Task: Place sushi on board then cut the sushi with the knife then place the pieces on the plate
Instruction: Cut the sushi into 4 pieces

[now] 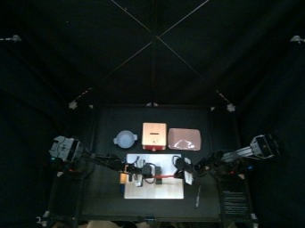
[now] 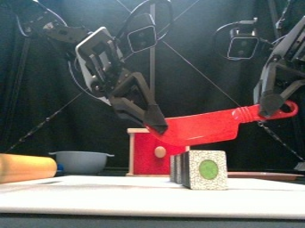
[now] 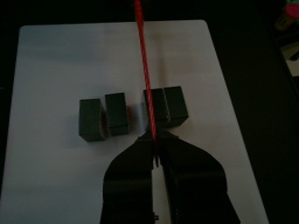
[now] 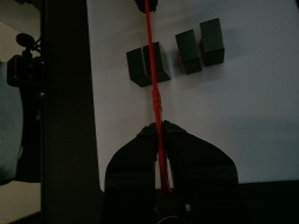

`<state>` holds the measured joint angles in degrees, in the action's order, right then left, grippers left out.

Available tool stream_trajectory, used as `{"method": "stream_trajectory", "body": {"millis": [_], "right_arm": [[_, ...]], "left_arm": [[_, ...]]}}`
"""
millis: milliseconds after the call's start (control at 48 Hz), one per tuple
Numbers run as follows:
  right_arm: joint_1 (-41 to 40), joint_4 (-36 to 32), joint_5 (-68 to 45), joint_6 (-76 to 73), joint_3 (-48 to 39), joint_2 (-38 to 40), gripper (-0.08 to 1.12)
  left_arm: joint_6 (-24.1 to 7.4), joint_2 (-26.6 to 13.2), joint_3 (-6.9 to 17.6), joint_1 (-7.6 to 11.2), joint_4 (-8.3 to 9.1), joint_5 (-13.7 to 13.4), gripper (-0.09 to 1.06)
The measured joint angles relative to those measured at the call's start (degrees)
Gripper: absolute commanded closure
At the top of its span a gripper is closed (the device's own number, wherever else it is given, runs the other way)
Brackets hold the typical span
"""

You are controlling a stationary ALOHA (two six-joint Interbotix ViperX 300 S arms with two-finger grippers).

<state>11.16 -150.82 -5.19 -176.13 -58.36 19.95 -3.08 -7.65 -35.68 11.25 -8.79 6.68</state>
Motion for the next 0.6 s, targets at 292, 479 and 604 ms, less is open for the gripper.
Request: {"method": "stream_trajectory", "body": {"millis": [292,479,604], "right_arm": [[1.9,2.8,0.2,-0.1,0.0,-1.4,0.62],[2.6,3.4,0.5,-0.1,0.1,-2.8,0.62],[2.7,3.4,0.6,-0.1,0.3,-3.5,0.62]], "left_arm": [[0.2,0.0,0.1,1.49,-1.05,0.0,0.58],[0.2,0.1,0.1,1.93,-1.93,0.1,0.58],[0.2,0.0,0.0,2.02,-2.46,0.1,0.58]]}}
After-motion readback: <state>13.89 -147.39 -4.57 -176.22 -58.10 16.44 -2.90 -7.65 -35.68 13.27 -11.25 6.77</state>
